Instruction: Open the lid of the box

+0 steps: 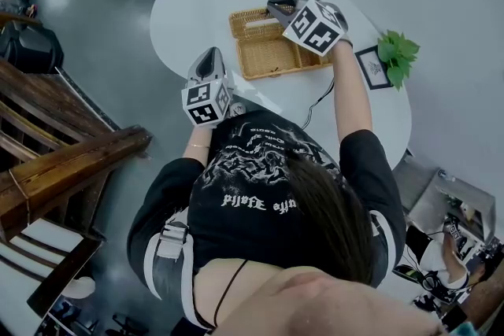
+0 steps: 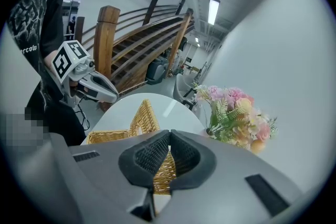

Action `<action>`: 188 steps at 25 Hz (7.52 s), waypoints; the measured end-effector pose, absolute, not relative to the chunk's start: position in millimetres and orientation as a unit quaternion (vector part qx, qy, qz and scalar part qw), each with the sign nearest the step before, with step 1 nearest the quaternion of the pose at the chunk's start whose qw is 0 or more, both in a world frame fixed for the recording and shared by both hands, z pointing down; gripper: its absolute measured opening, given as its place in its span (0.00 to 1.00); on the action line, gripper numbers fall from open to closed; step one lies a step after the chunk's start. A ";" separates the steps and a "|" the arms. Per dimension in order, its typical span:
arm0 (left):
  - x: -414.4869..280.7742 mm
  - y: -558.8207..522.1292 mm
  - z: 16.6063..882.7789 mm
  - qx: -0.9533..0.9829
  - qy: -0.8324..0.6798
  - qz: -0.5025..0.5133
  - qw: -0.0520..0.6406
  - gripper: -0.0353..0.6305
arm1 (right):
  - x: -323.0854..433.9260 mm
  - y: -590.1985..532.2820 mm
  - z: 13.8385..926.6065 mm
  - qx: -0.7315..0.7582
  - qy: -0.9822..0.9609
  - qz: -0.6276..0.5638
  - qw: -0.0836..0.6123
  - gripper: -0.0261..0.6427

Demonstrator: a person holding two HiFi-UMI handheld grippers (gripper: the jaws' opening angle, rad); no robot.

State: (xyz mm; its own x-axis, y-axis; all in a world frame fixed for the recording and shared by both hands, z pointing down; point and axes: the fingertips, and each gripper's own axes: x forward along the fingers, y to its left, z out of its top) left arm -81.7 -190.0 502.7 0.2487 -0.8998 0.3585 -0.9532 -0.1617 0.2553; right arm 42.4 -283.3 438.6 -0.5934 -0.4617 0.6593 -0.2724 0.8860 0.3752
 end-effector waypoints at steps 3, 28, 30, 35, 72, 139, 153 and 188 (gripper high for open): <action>-79.2 -188.7 503.7 0.761 -0.608 0.065 0.217 0.09 | 41.2 -286.6 439.8 0.204 -0.880 -0.127 0.409 0.09; -85.2 -196.4 510.8 0.755 -0.612 0.074 0.223 0.09 | 32.2 -329.5 460.9 0.198 -0.874 -0.115 0.429 0.09; -85.9 -198.7 511.6 0.754 -0.613 0.076 0.223 0.09 | 31.6 -334.6 464.2 0.198 -0.873 -0.113 0.430 0.09; -88.5 -203.0 513.4 0.751 -0.616 0.077 0.226 0.09 | 30.8 -344.1 472.9 0.201 -0.872 -0.108 0.433 0.09; -97.7 -227.4 535.1 0.740 -0.616 0.114 0.242 0.09 | 27.2 -390.1 567.2 0.214 -0.860 -0.024 0.463 0.09; -40.3 -235.7 481.4 0.821 -0.537 0.080 0.176 0.09 | 147.4 -267.0 418.2 0.499 -0.852 0.044 0.155 0.31; -6.0 -211.4 475.5 0.847 -0.502 0.077 0.157 0.09 | 157.4 -200.9 459.2 0.541 -0.822 0.092 0.151 0.30; 5.2 -167.4 488.3 0.851 -0.492 0.076 0.164 0.09 | 177.6 -148.4 468.1 0.609 -0.784 0.090 0.083 0.08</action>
